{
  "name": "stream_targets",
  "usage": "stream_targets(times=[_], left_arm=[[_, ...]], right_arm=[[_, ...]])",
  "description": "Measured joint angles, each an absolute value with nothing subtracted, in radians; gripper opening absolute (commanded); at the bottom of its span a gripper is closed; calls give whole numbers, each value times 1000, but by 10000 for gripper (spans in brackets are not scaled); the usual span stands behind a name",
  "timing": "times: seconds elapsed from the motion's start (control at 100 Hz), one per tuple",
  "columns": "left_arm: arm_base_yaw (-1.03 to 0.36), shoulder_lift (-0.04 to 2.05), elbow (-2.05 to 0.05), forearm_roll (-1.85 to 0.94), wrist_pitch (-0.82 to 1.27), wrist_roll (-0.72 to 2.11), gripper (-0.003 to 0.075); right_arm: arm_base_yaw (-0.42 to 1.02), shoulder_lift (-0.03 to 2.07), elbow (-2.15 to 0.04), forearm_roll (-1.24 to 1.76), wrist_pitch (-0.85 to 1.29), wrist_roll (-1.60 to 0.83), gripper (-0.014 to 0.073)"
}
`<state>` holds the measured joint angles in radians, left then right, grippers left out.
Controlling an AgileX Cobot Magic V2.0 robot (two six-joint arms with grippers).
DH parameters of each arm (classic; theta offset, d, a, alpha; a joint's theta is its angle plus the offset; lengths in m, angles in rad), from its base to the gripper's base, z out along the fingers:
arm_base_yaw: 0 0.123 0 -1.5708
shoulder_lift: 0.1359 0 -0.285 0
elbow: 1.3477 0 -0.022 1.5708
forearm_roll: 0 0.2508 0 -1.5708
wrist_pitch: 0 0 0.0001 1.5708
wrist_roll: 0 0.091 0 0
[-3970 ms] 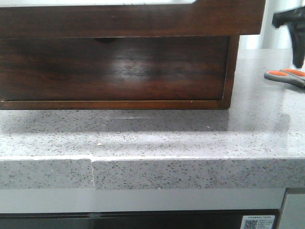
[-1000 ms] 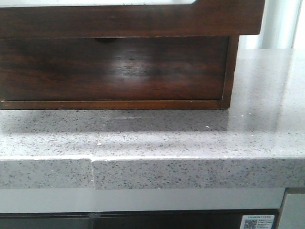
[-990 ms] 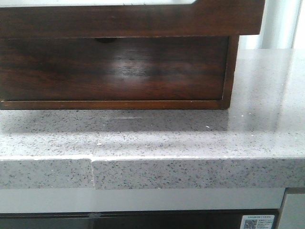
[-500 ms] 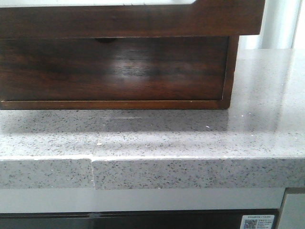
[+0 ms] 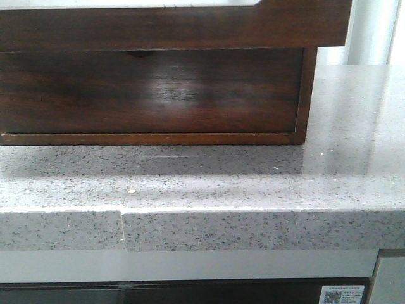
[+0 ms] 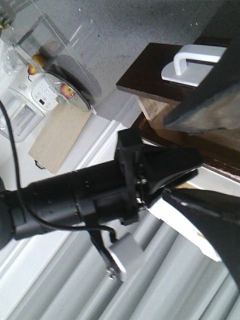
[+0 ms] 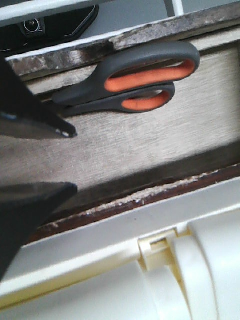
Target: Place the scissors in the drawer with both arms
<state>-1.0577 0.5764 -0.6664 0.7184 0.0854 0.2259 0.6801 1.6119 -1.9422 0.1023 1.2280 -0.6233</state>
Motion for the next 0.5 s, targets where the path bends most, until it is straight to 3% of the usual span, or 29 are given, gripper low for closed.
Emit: stream_targets(times=[0.08,0.18,0.5], left_arm=[[-1058,544,-666,717,119,226,152],[-1058,497,-666,695,183,226,-25],[-1058,330,-656,491,292,226,-22]], right_arm=[[680,1584,-1942,102,1221,-623,-57],[680,1540,-1942,102,1209,-619,-57],[680,1388,-1942,165,1115,-585,-56]])
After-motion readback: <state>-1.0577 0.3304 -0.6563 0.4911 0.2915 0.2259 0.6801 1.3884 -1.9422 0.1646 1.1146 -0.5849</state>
